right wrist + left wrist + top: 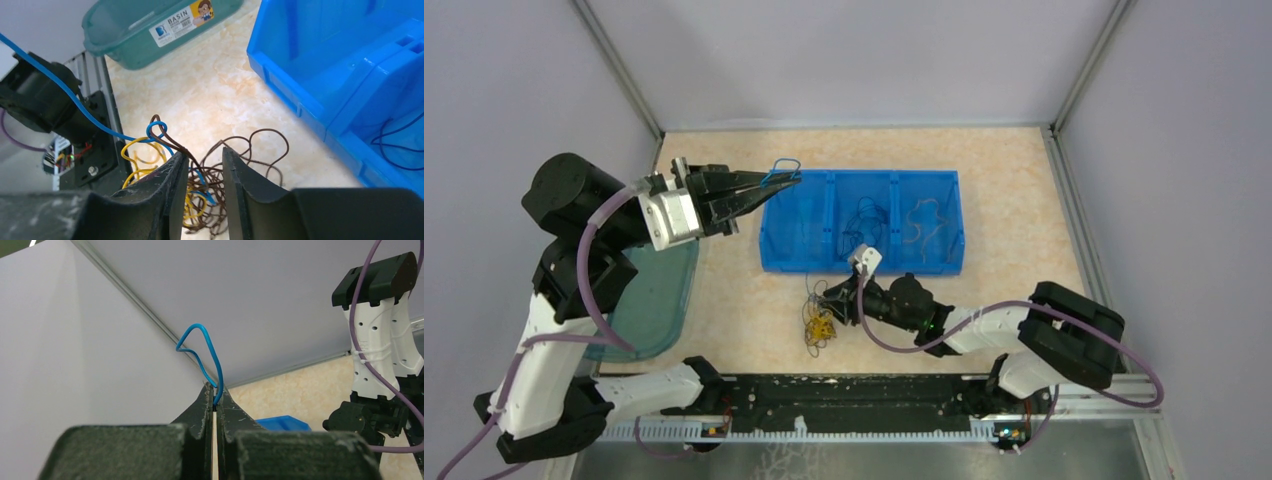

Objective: Untangle the cables
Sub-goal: Untie the cable.

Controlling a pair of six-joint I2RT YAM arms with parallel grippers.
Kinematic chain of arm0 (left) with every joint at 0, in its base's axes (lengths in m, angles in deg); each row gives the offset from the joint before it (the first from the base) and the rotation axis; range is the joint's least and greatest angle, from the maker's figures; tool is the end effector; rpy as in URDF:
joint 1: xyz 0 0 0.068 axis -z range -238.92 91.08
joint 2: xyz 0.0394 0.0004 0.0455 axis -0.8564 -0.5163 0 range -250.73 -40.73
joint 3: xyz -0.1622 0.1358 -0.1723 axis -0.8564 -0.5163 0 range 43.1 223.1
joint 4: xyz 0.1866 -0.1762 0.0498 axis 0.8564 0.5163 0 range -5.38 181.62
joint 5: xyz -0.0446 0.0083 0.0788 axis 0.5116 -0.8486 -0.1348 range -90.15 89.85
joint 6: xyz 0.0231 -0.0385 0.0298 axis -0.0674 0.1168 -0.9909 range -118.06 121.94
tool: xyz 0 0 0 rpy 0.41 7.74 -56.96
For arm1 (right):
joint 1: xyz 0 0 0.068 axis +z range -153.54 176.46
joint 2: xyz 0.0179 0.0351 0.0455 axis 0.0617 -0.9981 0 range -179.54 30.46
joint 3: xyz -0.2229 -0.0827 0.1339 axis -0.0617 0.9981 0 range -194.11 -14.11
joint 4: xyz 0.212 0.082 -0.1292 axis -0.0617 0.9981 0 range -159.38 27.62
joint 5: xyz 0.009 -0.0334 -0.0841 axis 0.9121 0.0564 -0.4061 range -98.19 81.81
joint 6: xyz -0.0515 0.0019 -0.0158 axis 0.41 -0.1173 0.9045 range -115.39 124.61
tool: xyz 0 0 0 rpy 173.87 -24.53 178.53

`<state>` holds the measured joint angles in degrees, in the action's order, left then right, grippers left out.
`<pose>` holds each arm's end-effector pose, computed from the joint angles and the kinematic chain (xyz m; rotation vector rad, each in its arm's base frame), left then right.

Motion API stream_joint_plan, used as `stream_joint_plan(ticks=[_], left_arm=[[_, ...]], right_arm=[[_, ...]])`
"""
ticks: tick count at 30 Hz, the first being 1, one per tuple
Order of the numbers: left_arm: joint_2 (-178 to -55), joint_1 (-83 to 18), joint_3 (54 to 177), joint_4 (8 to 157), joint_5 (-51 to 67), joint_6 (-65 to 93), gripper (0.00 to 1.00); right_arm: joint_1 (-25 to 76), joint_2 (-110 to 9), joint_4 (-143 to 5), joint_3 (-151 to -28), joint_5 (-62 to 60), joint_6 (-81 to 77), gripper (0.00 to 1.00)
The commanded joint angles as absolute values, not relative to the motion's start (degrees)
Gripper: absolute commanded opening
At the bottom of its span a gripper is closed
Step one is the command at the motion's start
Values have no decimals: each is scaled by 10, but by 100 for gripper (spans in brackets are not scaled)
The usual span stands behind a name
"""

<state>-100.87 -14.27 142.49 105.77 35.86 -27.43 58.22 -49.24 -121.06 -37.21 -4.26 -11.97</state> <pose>0.0835 -0.1118 0.5758 1.1760 0.6480 -0.6192 0.1242 0.2364 0.1924 -0.7334 1.6171 1.0756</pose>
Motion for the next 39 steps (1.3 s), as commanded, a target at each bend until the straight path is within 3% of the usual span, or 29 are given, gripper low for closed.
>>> stream_joint_plan(ticks=[1,5,8,9,14,21,29,35,39], left_arm=[[-996,-141,1418,1071,357,-274,0],[-995,-142,1420,1080,354,-276,0],[-993,-142,1418,1082,353,-281,0],[-992,-142,1419,1086,352,-284,0],[-990,-142,1437,1123,342,-305,0],[-999,-142,1482,1312,303,-433,0],[-953,-141,1437,1390,81,-553,0],[-926,-141,1385,1287,-150,-718,0],[-937,-141,1421,1273,-247,-797,0]], right_arm=[[587,-514,-1290,-400,-51,-142,29],[592,-520,-1316,-388,-57,-145,19],[595,-513,-1328,-379,-86,-146,1],[595,-506,-1328,-373,-107,-147,0],[595,-419,-1323,-320,-212,-135,0],[594,-260,-1254,-246,-347,-130,0],[590,-83,-1105,-182,-393,-147,0],[585,-19,-990,-185,-408,-157,0],[585,-8,-944,-195,-408,-162,0]])
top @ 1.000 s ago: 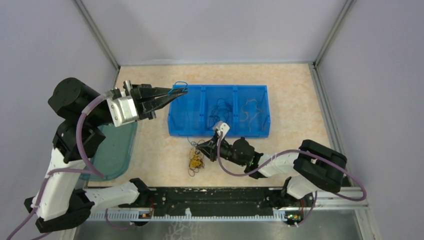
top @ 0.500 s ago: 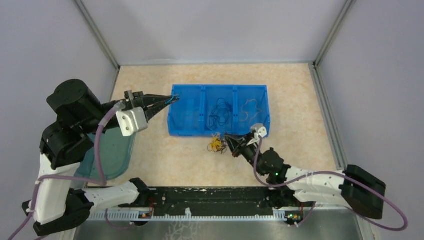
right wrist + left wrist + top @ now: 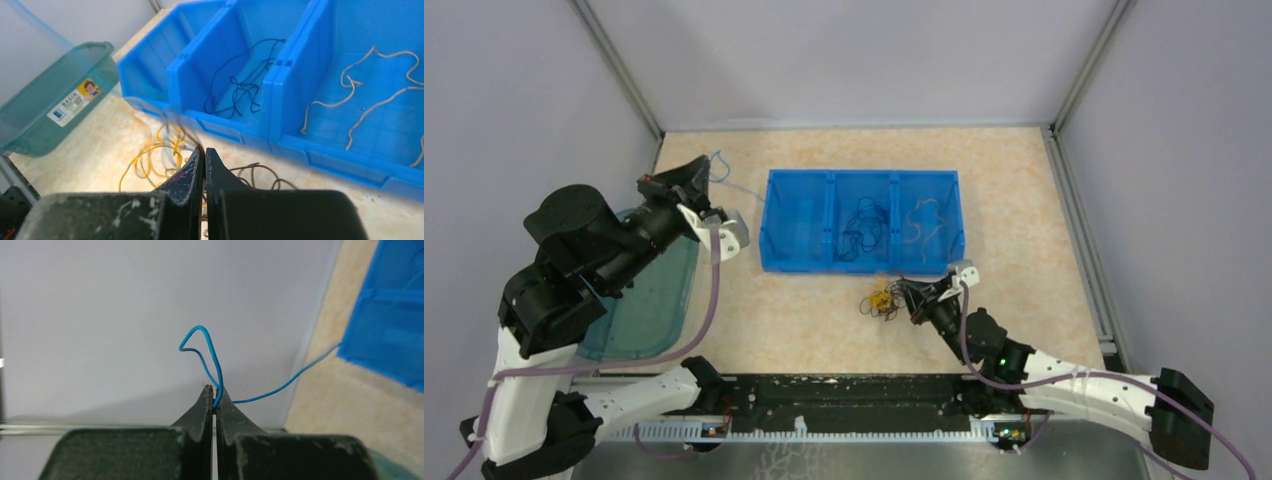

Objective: Untangle the cables
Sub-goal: Untie the cable.

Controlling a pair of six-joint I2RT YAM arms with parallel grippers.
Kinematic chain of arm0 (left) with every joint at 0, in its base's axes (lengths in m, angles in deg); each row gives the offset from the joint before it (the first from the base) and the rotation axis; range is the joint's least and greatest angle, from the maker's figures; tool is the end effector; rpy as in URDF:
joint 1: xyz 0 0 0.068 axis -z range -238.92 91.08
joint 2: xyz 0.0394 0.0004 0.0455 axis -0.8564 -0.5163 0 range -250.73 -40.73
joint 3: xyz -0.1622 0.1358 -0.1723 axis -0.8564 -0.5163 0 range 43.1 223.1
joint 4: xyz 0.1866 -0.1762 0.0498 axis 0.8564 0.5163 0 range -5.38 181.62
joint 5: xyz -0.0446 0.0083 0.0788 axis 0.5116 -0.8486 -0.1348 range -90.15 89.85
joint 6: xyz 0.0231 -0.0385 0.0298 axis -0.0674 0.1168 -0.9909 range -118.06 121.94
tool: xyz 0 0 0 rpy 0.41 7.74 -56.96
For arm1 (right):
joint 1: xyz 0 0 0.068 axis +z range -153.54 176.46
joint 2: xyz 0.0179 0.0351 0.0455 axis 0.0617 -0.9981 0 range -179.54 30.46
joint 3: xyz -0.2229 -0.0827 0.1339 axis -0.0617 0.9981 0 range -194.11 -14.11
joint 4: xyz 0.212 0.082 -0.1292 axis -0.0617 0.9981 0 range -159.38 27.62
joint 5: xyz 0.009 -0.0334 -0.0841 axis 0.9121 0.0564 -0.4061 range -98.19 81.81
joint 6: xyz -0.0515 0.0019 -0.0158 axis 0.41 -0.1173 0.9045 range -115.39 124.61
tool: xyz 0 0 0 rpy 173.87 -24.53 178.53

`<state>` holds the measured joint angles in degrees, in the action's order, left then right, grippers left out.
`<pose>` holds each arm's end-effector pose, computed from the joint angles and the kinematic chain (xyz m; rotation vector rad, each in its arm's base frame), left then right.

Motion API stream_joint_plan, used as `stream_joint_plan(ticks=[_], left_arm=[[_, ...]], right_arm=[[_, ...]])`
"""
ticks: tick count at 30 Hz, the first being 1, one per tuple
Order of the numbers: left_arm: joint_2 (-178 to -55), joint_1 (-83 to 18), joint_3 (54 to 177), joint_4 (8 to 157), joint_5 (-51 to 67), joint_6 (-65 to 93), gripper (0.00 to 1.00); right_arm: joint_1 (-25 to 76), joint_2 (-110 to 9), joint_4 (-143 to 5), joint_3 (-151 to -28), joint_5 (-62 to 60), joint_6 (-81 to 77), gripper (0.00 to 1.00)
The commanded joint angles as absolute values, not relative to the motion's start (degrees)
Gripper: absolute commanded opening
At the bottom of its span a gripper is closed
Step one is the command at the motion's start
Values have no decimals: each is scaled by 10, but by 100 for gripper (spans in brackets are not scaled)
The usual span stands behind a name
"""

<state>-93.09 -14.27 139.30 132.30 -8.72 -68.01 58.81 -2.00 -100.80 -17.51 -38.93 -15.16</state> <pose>0.0769 -0.0684 0.5282 1.3283 0.9906 0.4594 0.0835 0.1201 0.1930 -0.1463 1.5741 0.7249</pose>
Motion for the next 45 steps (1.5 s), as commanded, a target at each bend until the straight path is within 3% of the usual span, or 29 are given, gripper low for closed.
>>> stream_joint_plan(ticks=[1,5,10,12,15,22,26,31,34,36,38,40,43,44,45], left_arm=[[-938,-141,1429,1286,-263,-804,0],[-918,-138,1411,1347,-315,-824,0],[-880,-136,1347,1434,-262,-748,0],[-868,-136,1303,1328,-292,-770,0],[-861,-136,1280,1052,-293,-843,0],[-1002,-136,1568,842,-218,-762,0],[-1067,-136,1704,794,-130,-703,0],[-1051,-136,1673,805,-57,-656,0],[-1040,-136,1613,687,-47,-683,0],[-1069,-136,1662,630,-49,-696,0],[-1113,-136,1759,703,-50,-669,0],[-1115,-136,1777,794,-22,-623,0],[-1057,-136,1650,815,28,-607,0],[-1042,-136,1618,809,34,-603,0],[-1037,-136,1606,818,37,-595,0]], right_arm=[[585,-5,-930,-198,-413,-165,0],[585,4,-884,-212,-425,-166,0],[584,-10,-903,-230,-385,-158,0],[583,-36,-870,-254,-401,-161,0],[584,-52,-840,-268,-391,-162,0],[583,-34,-843,-249,-377,-163,0],[584,-49,-851,-240,-367,-171,0],[583,-80,-854,-239,-373,-177,0],[583,-105,-834,-243,-380,-175,0],[583,-129,-812,-249,-383,-182,0],[583,-140,-824,-246,-356,-179,0],[583,-136,-868,-242,-320,-167,8],[582,-140,-878,-265,-302,-152,9],[583,-145,-876,-277,-295,-142,14],[583,-149,-879,-290,-272,-130,27]])
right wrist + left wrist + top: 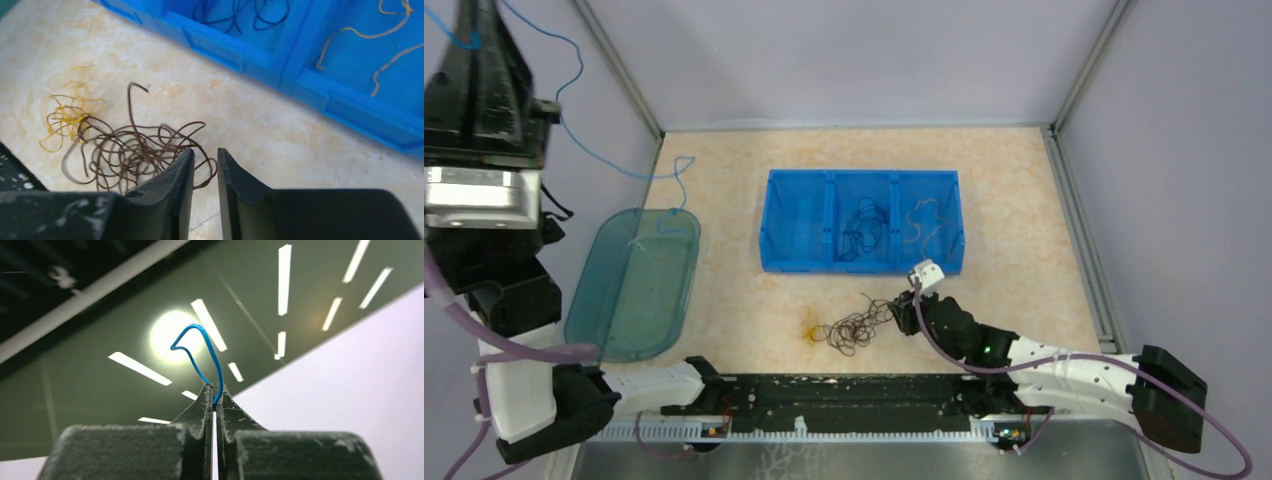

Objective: Untangle the cables
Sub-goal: Untie the cable, then place the cable in the bin.

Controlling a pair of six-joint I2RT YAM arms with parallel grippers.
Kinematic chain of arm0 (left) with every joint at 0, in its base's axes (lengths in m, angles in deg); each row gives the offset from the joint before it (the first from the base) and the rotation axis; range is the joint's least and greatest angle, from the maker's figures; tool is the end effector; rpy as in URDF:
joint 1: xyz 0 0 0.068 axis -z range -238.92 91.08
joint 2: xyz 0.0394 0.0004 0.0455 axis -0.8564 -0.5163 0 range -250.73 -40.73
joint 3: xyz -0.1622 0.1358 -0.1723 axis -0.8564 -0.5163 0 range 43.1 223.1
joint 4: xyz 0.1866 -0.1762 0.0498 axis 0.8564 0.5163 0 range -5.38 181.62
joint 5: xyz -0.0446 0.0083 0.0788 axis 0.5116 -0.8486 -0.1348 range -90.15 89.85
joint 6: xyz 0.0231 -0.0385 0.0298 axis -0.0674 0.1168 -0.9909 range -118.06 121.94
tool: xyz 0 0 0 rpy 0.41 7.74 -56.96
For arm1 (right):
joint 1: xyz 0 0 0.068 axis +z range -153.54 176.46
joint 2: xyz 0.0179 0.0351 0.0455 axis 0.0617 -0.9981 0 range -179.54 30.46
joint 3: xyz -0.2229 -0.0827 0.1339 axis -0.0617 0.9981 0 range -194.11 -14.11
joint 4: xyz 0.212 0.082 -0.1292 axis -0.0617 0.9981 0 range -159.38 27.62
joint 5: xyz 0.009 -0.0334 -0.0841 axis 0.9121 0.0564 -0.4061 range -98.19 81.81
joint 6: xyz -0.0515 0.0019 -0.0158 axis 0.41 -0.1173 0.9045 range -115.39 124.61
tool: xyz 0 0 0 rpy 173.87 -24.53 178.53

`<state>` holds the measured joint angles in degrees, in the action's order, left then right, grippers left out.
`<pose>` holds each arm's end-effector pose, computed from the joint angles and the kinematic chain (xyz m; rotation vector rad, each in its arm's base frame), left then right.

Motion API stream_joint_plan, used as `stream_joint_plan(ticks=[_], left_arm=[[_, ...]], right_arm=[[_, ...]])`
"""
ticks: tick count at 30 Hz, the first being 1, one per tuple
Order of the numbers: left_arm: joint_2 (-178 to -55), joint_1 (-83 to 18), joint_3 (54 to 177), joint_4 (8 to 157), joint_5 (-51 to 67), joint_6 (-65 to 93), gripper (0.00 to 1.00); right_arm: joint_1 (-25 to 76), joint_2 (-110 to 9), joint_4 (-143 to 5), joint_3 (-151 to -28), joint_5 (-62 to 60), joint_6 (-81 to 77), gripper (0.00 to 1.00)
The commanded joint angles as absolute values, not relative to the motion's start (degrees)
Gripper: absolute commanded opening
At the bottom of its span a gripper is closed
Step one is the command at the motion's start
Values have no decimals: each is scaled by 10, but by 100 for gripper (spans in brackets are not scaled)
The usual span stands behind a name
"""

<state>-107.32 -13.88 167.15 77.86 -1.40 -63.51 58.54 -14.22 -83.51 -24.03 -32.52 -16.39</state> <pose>0.0316 -0.0305 0.6932 0.3593 0.2756 0.3551 0.0914 0.1411 0.1713 -0.4051 1.8964 0.5704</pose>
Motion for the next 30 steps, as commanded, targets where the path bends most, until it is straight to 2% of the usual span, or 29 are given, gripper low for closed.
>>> stream_joint_plan(ticks=[1,2,4,9,13,21,30], left_arm=[[-1039,-136,1606,831,38,-584,0],[-1042,-136,1607,843,42,-569,0],[-1048,-136,1610,867,58,-549,0],[-1072,-136,1595,920,112,-486,0],[-1094,-136,1550,941,156,-455,0],[-1155,-136,1443,859,177,-425,0],[-1223,-139,1363,791,170,-420,0]], right_arm=[[582,-150,-883,-299,-254,-119,36],[582,-150,-885,-308,-237,-112,43],[582,-148,-889,-326,-219,-103,47],[583,-144,-894,-343,-220,-103,45],[583,-130,-889,-328,-262,-123,47],[582,-35,-845,-308,-422,-141,52],[583,15,-806,-321,-494,-110,52]])
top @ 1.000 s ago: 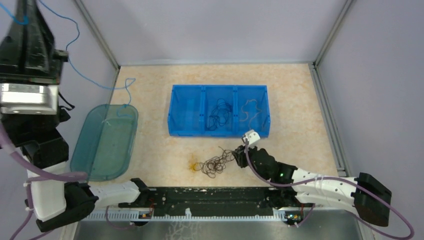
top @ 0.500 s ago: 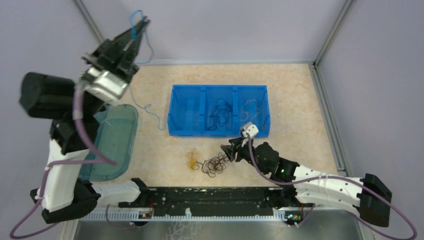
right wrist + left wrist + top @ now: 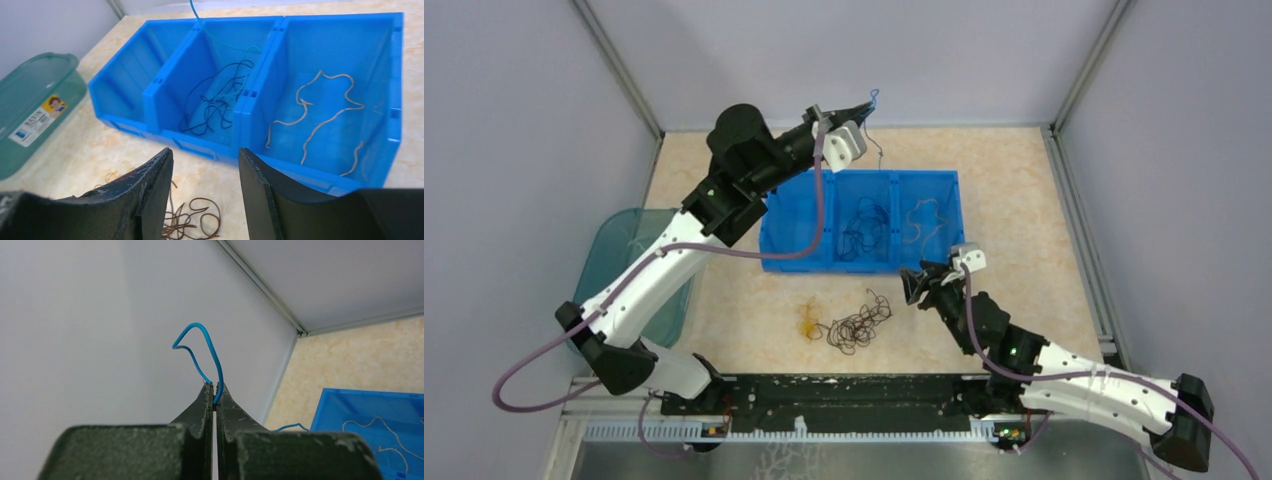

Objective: Untangle the cables
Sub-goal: Place the cable in the bin.

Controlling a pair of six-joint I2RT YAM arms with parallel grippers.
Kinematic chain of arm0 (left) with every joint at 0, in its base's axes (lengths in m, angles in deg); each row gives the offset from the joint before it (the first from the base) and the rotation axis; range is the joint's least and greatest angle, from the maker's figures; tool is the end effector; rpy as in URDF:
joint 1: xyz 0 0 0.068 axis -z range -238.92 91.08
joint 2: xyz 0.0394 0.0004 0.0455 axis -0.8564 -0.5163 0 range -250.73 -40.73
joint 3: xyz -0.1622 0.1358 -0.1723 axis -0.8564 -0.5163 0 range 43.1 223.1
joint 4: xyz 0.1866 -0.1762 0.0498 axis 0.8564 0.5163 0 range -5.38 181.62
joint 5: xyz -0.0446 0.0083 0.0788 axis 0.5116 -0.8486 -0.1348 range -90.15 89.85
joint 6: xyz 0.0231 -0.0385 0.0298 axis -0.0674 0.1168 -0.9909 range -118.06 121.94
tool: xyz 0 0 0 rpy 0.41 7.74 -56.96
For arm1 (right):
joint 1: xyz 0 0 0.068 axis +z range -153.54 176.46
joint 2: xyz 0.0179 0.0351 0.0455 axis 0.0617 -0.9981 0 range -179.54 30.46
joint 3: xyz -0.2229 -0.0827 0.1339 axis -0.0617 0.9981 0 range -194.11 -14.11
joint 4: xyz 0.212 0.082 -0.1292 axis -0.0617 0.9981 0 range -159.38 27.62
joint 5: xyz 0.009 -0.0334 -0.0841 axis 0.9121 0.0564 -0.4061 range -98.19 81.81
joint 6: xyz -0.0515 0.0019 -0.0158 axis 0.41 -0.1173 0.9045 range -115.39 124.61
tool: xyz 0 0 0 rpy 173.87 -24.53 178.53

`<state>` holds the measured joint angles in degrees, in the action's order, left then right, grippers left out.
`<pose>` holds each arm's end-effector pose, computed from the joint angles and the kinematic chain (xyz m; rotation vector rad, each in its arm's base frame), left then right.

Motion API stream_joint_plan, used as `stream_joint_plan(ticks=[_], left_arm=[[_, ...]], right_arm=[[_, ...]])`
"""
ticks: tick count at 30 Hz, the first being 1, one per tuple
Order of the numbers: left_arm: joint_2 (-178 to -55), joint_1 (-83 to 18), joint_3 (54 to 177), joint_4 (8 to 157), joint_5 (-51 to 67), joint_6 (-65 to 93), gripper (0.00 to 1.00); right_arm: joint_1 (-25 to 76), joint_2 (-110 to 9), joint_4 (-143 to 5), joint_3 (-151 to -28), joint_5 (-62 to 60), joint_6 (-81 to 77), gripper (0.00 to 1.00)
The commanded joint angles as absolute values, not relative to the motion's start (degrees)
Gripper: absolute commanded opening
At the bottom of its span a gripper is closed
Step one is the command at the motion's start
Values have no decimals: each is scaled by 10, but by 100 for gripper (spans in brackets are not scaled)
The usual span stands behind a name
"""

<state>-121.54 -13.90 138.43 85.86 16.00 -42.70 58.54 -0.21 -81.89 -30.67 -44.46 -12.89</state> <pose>0.2088 -0.2228 0.5185 1.1064 0.7751 -0.1941 0.0879 0.1208 0.2438 -0.1309 1.6179 0.5730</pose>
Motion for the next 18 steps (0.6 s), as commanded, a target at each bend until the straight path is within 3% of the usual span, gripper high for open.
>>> stream_joint_plan(ticks=[1,11,18], left_arm=[[-1230,-143,1357,787,170,-424,0],[-1300,-163,1403,754,162,-416,0],[-1307,-163,1362,760,147,-376,0]], right_arm=[[583,20,-804,-320,-497,-107,51],[582,83,-783,-308,-535,-90,51],[583,74,-790,-310,-520,-94,51]])
